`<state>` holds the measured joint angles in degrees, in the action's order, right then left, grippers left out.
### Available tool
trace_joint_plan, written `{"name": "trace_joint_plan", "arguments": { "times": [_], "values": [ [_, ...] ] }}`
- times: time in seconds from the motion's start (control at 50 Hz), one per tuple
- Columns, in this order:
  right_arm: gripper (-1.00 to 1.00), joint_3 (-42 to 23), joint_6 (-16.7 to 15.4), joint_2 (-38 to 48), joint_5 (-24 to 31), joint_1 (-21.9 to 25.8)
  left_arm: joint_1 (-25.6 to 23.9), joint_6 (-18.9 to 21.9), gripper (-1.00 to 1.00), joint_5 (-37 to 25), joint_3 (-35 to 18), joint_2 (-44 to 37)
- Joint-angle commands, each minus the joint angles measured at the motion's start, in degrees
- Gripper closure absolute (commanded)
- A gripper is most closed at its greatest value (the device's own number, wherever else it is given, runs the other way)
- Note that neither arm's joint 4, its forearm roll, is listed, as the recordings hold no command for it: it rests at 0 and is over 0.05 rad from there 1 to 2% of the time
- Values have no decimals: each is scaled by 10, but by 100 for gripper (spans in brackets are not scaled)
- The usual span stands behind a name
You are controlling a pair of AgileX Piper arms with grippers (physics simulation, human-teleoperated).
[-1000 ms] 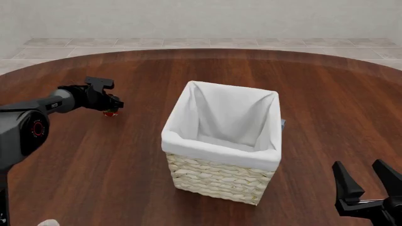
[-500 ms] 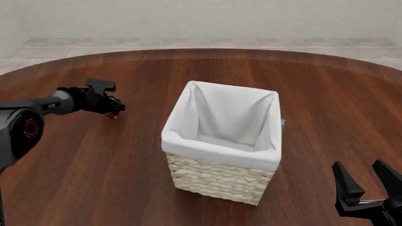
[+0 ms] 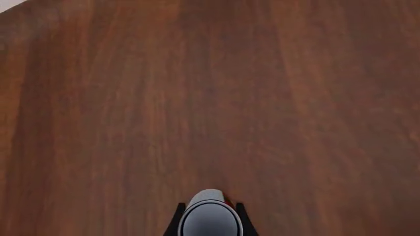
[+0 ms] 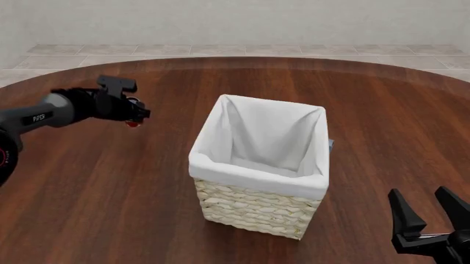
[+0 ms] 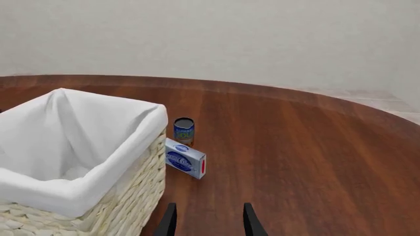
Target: Pick up the tomato sauce, and put it in the basket.
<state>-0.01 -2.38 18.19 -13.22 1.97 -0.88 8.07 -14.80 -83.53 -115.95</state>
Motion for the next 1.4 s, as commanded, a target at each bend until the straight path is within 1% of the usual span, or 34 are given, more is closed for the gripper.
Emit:
{"name": "trace_joint_plan", "arguments": {
  "times": [0.02,0.42,0.66,0.78,1.08,1.3,1.4],
  "values": [
    [-100,0,-2,0,0,1,-11,1,100,-7,27,54],
    [-100,0,-7,-6,5,2,-33,-17,100,-30,71,148],
    [-100,0,-8,-12,10,2,-42,-22,100,-49,80,191],
    [-100,0,-9,-13,10,3,-56,-31,100,-61,90,227],
    [-100,0,-8,-23,18,3,-86,-43,100,-95,89,294],
    [-100,0,-10,-29,23,3,-134,-60,100,-138,87,360],
    [-100,0,-11,-32,25,2,-140,-60,100,-142,87,368]
  ]
}}
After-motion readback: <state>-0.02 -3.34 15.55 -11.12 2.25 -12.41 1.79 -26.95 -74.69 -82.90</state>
